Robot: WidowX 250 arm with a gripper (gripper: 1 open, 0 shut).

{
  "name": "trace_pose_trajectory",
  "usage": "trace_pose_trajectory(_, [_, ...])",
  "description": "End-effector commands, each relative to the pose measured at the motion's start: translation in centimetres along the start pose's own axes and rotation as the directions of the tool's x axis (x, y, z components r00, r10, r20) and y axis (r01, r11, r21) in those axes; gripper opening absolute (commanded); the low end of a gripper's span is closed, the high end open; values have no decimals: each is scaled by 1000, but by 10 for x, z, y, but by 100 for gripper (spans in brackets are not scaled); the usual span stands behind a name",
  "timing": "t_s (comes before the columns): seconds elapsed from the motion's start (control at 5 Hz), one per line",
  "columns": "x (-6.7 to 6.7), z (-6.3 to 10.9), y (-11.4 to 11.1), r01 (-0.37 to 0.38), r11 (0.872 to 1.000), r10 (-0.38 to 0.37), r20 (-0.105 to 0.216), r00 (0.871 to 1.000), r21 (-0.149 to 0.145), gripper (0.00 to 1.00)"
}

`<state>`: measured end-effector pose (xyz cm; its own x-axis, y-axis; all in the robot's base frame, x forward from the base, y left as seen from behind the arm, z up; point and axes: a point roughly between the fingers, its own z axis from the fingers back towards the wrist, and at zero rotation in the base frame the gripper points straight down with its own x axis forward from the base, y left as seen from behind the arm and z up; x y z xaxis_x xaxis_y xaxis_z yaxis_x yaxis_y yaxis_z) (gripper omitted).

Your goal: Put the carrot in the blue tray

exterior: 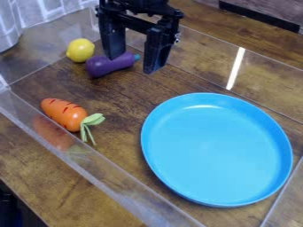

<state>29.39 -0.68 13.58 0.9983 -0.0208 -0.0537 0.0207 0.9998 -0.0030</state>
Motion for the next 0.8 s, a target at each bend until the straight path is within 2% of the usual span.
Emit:
trace_pose_trajectory(0.0, [-1, -6, 1, 37, 999, -37, -14, 999, 0, 100])
trace_pose_trajectory(0.4, [-4, -19, 7, 159, 987, -159, -37, 987, 5, 100])
trace_pose_trajectory(0.6, [-4, -25, 13, 214, 977, -213, -42, 976, 8, 100])
